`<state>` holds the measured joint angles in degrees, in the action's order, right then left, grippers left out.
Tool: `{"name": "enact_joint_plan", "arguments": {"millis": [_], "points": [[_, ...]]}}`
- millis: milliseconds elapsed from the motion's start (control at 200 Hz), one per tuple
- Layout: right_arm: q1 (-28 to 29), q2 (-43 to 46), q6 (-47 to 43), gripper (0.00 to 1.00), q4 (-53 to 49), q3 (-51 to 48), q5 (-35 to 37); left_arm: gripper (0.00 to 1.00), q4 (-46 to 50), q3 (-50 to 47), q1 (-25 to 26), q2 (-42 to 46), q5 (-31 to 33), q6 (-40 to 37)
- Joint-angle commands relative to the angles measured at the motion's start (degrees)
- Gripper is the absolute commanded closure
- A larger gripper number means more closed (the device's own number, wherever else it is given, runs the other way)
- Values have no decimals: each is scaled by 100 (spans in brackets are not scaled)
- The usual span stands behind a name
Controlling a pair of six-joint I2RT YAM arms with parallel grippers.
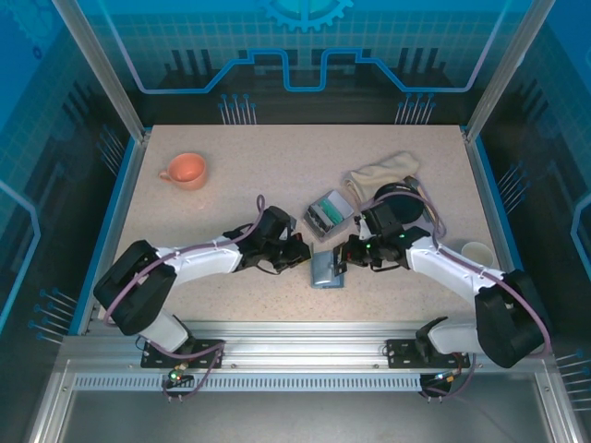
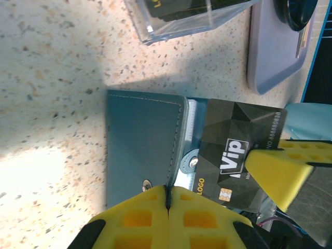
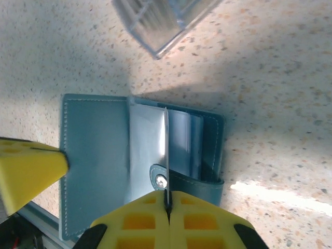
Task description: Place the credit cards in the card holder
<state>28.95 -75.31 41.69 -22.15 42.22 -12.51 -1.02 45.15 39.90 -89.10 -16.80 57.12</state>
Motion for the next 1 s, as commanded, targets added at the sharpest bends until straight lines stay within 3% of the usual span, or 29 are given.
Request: {"name": "enact_joint_plan", "arguments": {"millis": [0,240,365,575,810,995], "points": [[294,-136,-320,100,-344,413,366,100,-8,-232,-50,138,-144,-175],[959,-259,-332,100,-804,968,1335,100,-62,-444,-148,303,-113,-181],[1134,-197,-396,100,-818,1143,1331,100,-20,-452,-149,365,-100,-210],[1334,-821,-324,100,-1054,1314,1589,100,-87,-446,-149,368,-113,-169],[1279,-784,-254,100,-1394,1152,2368,100,76,-510,-149,383,-36,-263],[957,-460,-294,100,-1410,867,2287,100,250,-621,-160,398,69,-406]]}}
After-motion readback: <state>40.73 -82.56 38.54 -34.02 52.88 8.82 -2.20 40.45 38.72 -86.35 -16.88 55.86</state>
